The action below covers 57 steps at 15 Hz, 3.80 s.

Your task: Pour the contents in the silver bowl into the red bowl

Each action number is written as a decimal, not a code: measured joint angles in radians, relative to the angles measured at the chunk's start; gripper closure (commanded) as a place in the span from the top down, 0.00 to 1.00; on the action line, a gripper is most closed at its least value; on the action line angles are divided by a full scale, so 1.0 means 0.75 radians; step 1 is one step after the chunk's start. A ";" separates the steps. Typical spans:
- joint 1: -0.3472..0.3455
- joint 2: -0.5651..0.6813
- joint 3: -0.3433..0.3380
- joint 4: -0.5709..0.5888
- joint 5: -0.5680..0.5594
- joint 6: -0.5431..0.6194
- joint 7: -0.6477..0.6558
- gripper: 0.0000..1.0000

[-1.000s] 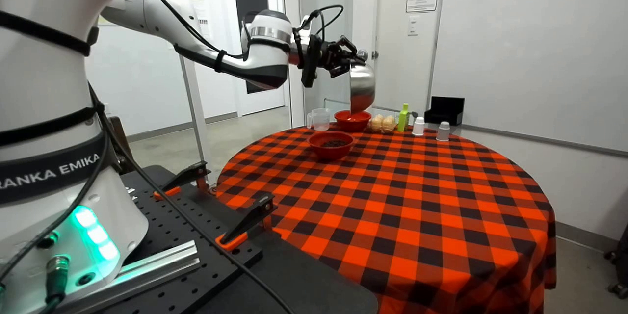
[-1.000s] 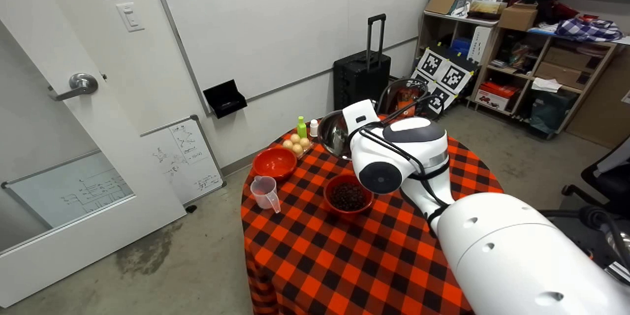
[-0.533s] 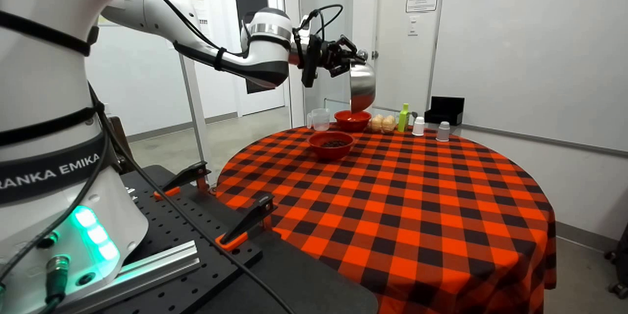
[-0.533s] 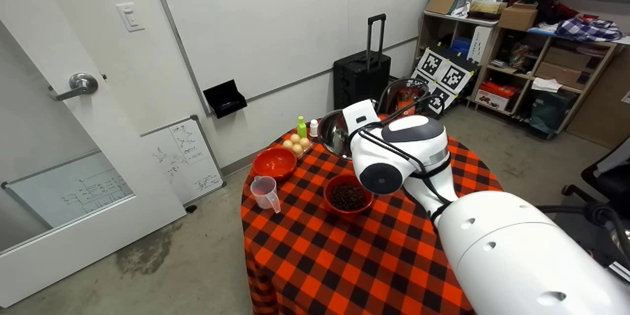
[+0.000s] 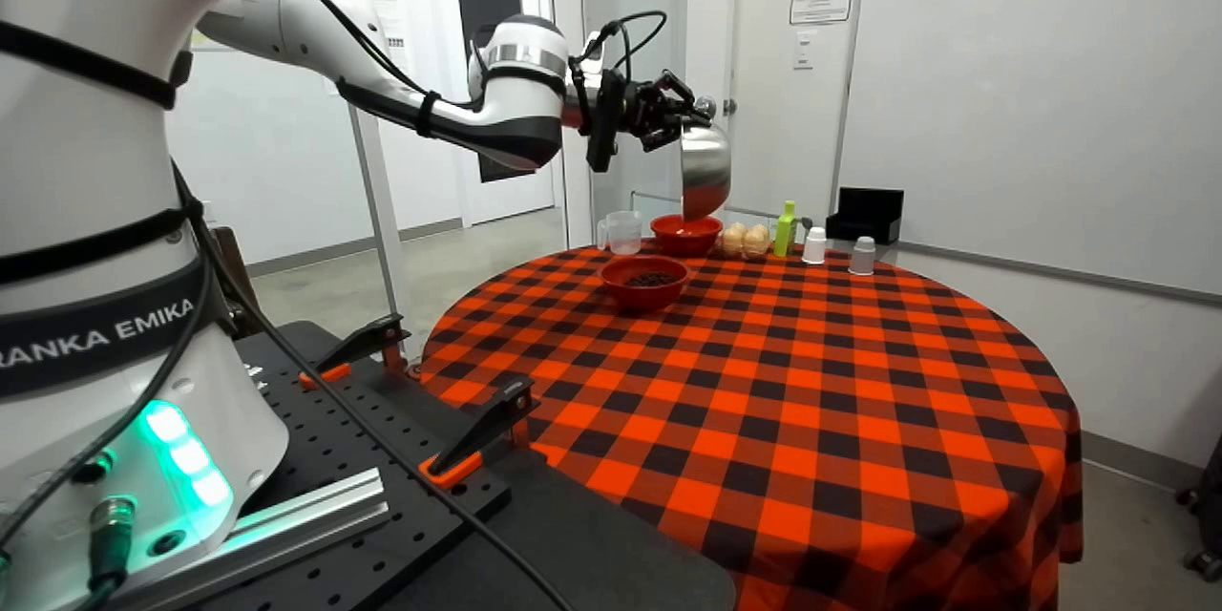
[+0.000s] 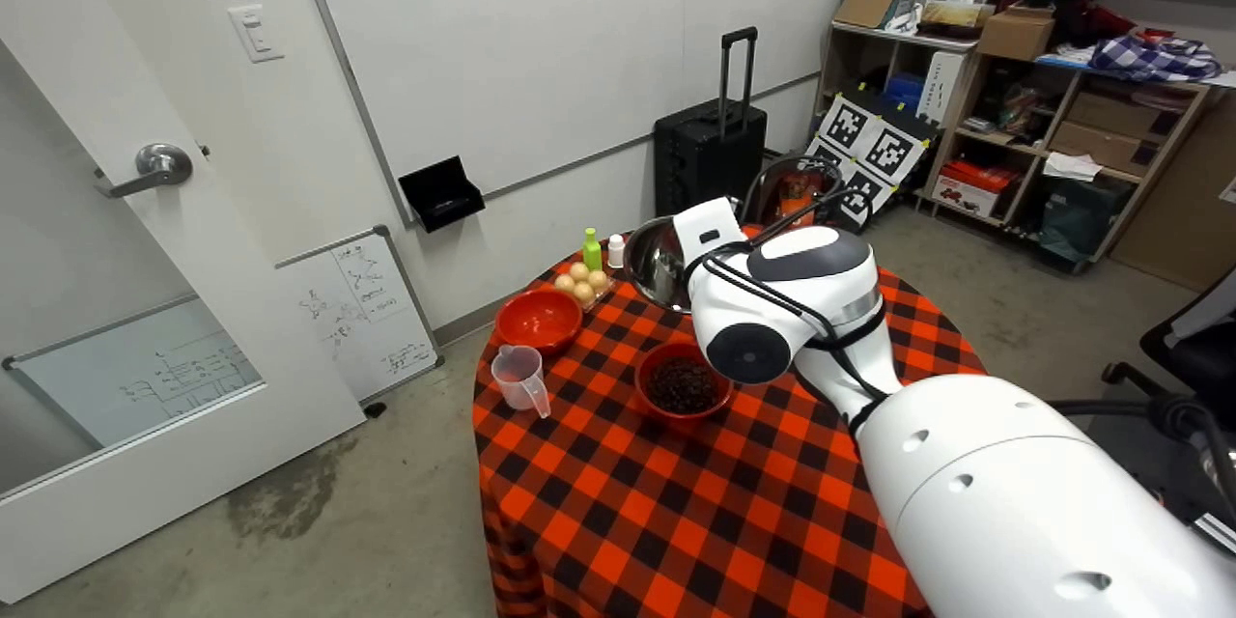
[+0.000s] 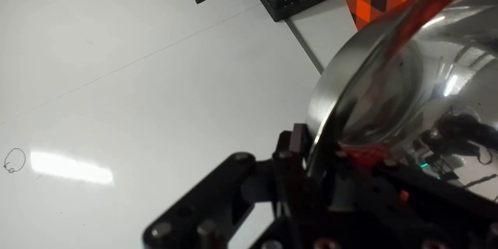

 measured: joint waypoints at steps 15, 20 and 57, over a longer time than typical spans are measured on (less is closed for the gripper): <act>-0.022 -0.002 0.017 0.002 0.075 -0.067 -0.005 0.01; -0.077 -0.054 0.070 0.021 0.313 -0.101 -0.185 0.01; -1.333 -1.101 1.105 0.361 0.470 -0.514 -0.347 0.01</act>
